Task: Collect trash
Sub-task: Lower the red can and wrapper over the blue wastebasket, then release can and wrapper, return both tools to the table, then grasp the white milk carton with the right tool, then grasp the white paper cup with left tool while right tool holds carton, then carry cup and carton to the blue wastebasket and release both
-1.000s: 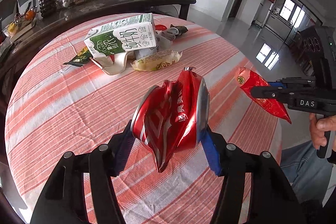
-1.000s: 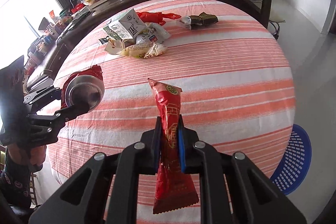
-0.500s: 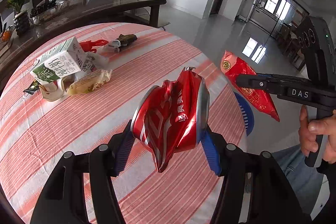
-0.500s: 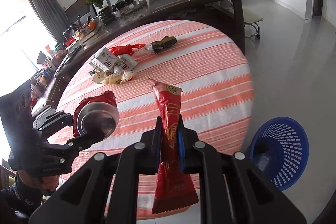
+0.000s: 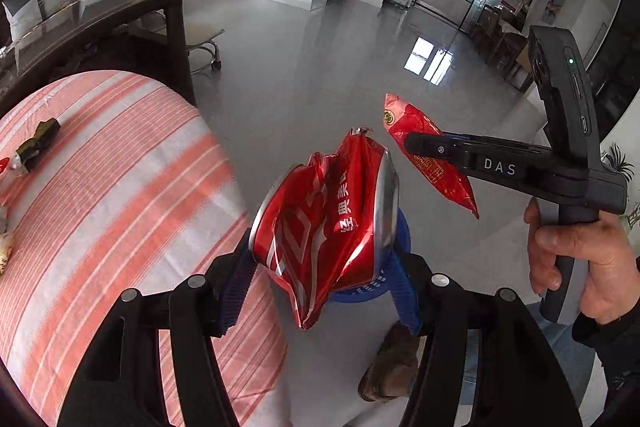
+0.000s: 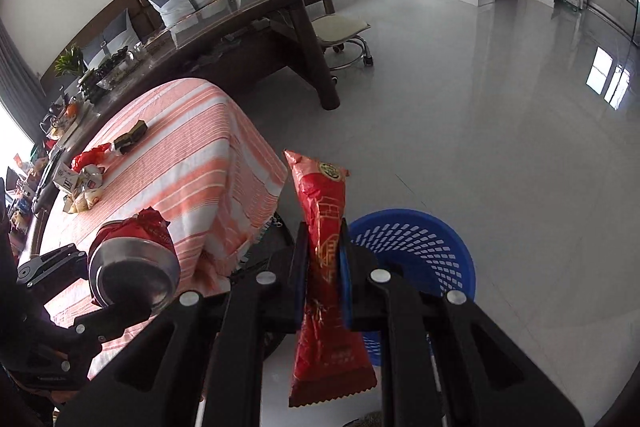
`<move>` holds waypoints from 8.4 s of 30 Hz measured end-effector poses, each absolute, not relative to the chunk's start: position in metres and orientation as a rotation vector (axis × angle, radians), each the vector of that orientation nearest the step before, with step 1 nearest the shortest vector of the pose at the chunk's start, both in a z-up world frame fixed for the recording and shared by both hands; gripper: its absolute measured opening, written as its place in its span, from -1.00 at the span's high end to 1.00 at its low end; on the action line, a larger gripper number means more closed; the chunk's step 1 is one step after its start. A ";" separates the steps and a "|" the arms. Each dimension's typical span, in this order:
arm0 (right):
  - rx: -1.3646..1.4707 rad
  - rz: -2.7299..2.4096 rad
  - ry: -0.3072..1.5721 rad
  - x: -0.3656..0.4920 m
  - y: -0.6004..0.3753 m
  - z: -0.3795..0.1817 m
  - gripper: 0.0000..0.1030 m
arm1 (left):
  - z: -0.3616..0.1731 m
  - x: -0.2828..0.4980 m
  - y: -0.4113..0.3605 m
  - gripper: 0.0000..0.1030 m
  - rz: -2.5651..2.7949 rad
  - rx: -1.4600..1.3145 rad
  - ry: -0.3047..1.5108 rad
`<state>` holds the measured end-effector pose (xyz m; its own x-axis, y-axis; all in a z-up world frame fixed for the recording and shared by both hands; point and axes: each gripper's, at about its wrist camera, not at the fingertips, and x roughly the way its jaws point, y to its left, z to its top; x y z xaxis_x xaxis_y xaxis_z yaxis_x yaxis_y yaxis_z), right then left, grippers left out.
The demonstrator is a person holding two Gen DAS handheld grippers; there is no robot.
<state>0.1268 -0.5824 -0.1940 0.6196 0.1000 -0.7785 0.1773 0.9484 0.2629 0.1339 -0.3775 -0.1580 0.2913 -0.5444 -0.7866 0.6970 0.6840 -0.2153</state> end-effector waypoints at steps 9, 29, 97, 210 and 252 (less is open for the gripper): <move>0.423 -0.117 0.922 0.129 -0.646 -0.249 0.75 | -0.219 0.145 -0.460 -0.18 -0.852 0.225 1.019; 0.581 -0.171 0.943 0.136 -0.694 -0.283 -0.33 | -0.296 0.176 -0.510 -0.71 -0.798 0.245 1.102; -0.504 0.568 0.896 0.303 -0.125 -0.154 0.23 | -0.200 0.157 0.006 -0.92 -0.144 0.079 0.961; -0.034 0.310 1.054 0.208 -0.294 -0.143 0.21 | -0.137 0.163 -0.046 0.86 -0.423 0.068 0.866; 0.301 -0.143 1.038 0.129 -0.641 -0.253 0.21 | -0.224 0.140 -0.479 0.86 -0.855 0.322 1.000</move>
